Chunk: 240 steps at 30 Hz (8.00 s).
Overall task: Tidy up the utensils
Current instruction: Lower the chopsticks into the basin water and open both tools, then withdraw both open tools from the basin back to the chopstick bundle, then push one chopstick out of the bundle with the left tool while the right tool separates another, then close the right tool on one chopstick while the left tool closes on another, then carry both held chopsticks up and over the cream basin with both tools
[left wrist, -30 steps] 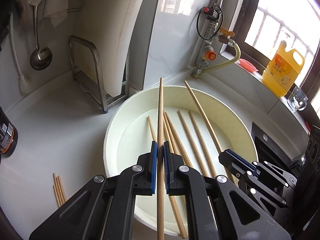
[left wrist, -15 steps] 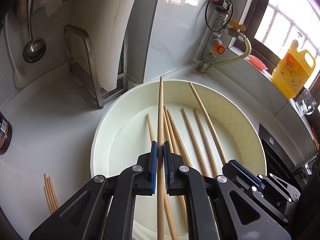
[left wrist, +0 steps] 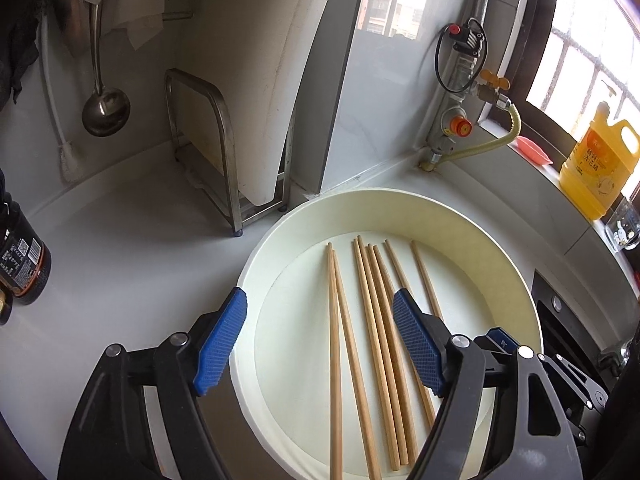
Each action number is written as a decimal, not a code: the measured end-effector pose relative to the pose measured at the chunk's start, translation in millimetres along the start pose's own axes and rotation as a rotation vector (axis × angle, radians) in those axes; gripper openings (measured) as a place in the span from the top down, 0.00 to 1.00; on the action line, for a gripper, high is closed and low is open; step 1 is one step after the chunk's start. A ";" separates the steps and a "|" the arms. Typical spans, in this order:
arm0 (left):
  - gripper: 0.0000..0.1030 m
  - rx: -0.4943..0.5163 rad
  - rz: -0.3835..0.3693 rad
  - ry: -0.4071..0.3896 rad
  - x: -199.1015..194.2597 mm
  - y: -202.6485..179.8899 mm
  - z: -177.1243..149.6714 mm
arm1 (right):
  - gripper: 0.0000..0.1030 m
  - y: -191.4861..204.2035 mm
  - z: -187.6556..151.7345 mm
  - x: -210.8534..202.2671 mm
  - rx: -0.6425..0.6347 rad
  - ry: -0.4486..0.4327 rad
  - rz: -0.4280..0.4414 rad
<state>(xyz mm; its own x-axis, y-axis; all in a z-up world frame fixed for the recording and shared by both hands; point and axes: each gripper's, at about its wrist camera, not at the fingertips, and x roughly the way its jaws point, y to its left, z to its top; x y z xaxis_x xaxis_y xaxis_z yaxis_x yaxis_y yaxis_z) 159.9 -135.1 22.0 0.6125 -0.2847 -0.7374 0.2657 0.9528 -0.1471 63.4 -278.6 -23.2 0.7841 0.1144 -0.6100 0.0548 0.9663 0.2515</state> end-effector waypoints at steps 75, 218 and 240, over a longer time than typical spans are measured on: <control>0.22 -0.174 0.288 -0.077 -113.1 213.1 -151.5 | 0.63 185.3 -111.7 22.5 -0.347 0.206 0.318; 0.22 -0.086 0.273 0.114 -55.7 180.8 -181.2 | 0.94 159.0 -127.5 45.0 -0.497 0.235 0.121; 0.93 -0.079 0.214 0.031 -85.4 164.3 -165.8 | 0.94 175.8 -108.0 -2.6 -0.460 0.116 0.221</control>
<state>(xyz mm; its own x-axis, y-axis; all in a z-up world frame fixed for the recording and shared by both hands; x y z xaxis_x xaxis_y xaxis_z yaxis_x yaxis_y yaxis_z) 27.9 63.3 -48.5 0.6254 -0.0730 -0.7769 0.0723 0.9967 -0.0355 4.3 -84.1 -58.5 0.6713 0.3263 -0.6655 -0.4020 0.9146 0.0430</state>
